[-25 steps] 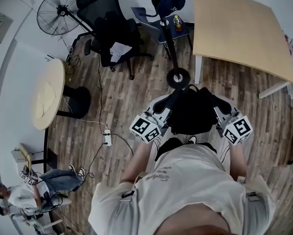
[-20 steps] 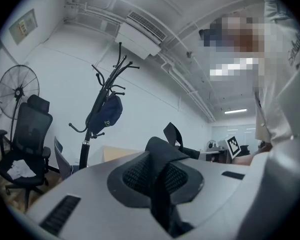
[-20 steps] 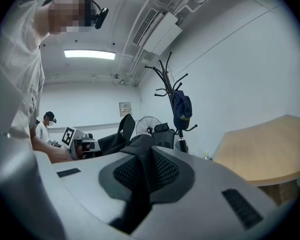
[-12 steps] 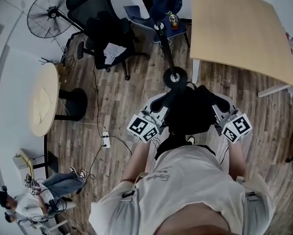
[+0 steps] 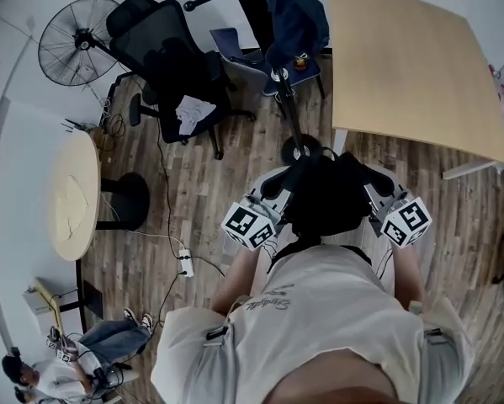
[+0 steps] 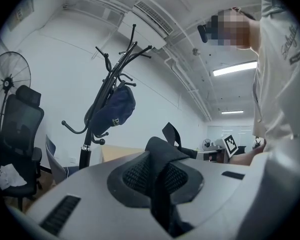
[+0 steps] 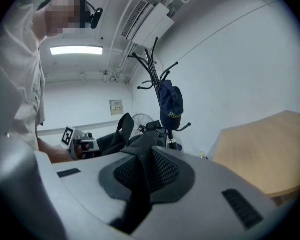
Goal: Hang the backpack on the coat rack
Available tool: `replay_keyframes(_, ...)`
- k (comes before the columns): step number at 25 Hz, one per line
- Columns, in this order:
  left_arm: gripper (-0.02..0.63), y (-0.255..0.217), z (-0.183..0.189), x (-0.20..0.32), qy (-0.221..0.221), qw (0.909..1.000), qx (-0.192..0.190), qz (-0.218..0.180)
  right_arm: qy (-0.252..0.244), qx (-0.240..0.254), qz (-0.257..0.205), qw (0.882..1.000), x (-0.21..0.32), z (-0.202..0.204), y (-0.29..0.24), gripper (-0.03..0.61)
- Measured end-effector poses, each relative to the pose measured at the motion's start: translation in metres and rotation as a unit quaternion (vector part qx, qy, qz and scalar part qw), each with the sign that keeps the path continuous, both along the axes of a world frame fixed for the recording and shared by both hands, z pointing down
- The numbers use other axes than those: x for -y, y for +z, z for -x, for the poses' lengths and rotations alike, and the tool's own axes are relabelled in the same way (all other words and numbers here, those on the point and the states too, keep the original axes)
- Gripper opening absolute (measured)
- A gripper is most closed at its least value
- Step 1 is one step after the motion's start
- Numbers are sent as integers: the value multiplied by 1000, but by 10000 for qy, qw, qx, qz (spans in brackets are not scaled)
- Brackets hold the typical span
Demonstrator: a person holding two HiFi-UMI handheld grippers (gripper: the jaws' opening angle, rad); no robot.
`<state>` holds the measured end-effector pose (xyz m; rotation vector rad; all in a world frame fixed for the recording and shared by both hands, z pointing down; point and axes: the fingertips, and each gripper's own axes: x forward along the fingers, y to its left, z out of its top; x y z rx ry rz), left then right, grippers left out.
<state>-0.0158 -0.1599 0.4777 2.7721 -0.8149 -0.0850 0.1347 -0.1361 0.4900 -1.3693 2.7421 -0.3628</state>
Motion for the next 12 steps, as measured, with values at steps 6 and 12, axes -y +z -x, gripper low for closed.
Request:
replay_keyframes(6, 41, -4, 15, 52, 158, 9997, 18, -182, 74, -29, -60, 10000, 52, 15, -2, 26)
replay_keyframes(12, 41, -3, 32, 96, 127, 9997, 37, -198, 104, -59, -68, 9999, 96, 31, 3, 26)
